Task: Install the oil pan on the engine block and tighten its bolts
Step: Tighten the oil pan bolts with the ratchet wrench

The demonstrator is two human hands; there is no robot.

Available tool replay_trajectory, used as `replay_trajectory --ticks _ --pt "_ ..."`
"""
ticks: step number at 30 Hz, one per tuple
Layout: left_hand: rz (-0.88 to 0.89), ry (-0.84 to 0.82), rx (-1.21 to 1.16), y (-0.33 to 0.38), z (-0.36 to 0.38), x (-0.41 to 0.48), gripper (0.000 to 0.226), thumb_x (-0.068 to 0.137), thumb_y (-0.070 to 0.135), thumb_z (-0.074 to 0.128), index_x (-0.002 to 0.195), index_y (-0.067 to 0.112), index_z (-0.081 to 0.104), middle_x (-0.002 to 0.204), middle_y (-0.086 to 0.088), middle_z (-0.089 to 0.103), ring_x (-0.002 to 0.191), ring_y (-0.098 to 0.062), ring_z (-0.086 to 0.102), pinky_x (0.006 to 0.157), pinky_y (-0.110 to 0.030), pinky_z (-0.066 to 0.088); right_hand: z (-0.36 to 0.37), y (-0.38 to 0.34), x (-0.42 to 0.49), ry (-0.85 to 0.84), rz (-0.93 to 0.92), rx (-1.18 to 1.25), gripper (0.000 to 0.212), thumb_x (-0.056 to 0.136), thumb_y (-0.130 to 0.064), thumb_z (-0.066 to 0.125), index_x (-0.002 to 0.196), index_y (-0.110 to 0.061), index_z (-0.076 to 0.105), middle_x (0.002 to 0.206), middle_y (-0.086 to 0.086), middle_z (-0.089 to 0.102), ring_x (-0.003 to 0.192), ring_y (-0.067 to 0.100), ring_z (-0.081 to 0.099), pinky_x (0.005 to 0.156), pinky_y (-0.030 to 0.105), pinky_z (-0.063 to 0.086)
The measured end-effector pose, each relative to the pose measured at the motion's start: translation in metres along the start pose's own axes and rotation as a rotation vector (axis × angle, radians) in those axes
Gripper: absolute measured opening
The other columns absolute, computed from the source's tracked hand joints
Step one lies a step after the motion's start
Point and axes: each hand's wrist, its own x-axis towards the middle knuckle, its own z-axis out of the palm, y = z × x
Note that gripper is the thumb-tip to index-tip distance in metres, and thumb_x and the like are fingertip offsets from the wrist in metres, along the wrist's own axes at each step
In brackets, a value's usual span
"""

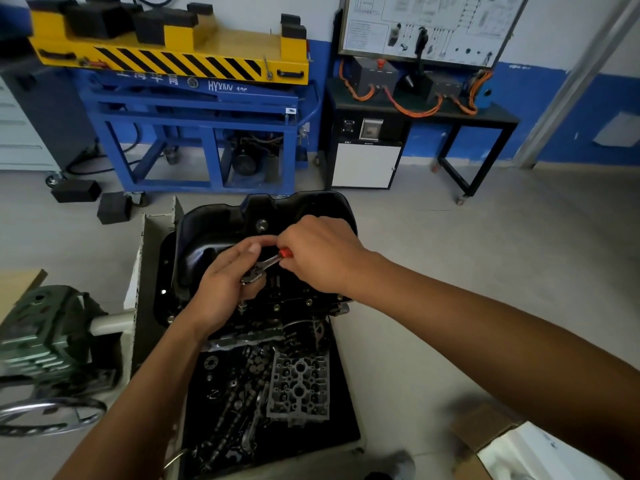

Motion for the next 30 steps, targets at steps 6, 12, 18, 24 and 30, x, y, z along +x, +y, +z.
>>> replay_trajectory --ticks 6,12,18,24,30 --pt "-0.049 -0.016 -0.052 0.012 -0.013 -0.011 0.062 0.094 0.054 0.035 0.135 0.013 0.057 0.075 -0.013 0.05 0.059 -0.016 0.044 0.06 -0.023 0.042 0.0 0.0 0.011 0.054 -0.025 0.021 0.013 0.098 -0.029 0.055 0.099 -0.022 0.066 0.09 -0.002 0.06 0.081 0.025 0.06 0.064 0.036 0.046" --pt "0.101 0.131 0.186 0.017 -0.012 -0.02 0.028 0.096 0.029 0.053 0.108 0.007 0.066 0.074 -0.008 0.06 0.073 -0.012 0.059 0.076 -0.019 0.049 0.0 -0.006 0.011 0.066 -0.04 0.004 0.038 0.093 -0.04 0.061 0.066 -0.021 0.042 0.066 -0.005 0.041 0.057 0.019 0.043 0.051 0.031 0.029" --pt "0.161 0.218 0.263 0.009 0.005 -0.022 0.033 0.098 0.027 0.046 0.106 0.003 0.067 0.095 -0.013 0.071 0.09 -0.016 0.066 0.083 -0.027 0.052 0.006 -0.028 -0.001 -0.112 -0.051 0.281 0.052 0.083 -0.052 0.069 0.047 -0.02 0.049 0.041 -0.007 0.046 0.042 0.006 0.046 0.046 0.027 0.04" --pt "0.178 0.252 0.188 0.001 0.017 -0.017 0.039 0.104 0.027 0.038 0.1 0.0 0.065 0.087 -0.021 0.064 0.081 -0.037 0.058 0.077 -0.044 0.047 0.008 -0.031 -0.008 -0.166 -0.028 0.41 0.045 0.087 -0.038 0.067 0.049 -0.026 0.045 0.042 -0.015 0.053 0.047 -0.002 0.053 0.047 0.023 0.034" --pt "0.188 0.3 0.208 0.0 0.017 -0.009 0.035 0.102 0.032 0.034 0.088 0.017 0.062 0.073 -0.007 0.052 0.067 -0.027 0.044 0.065 -0.037 0.04 -0.001 -0.02 -0.008 -0.225 0.007 0.383 0.042 0.081 -0.051 0.074 0.055 -0.018 0.064 0.045 -0.008 0.055 0.046 0.002 0.053 0.046 0.022 0.036"
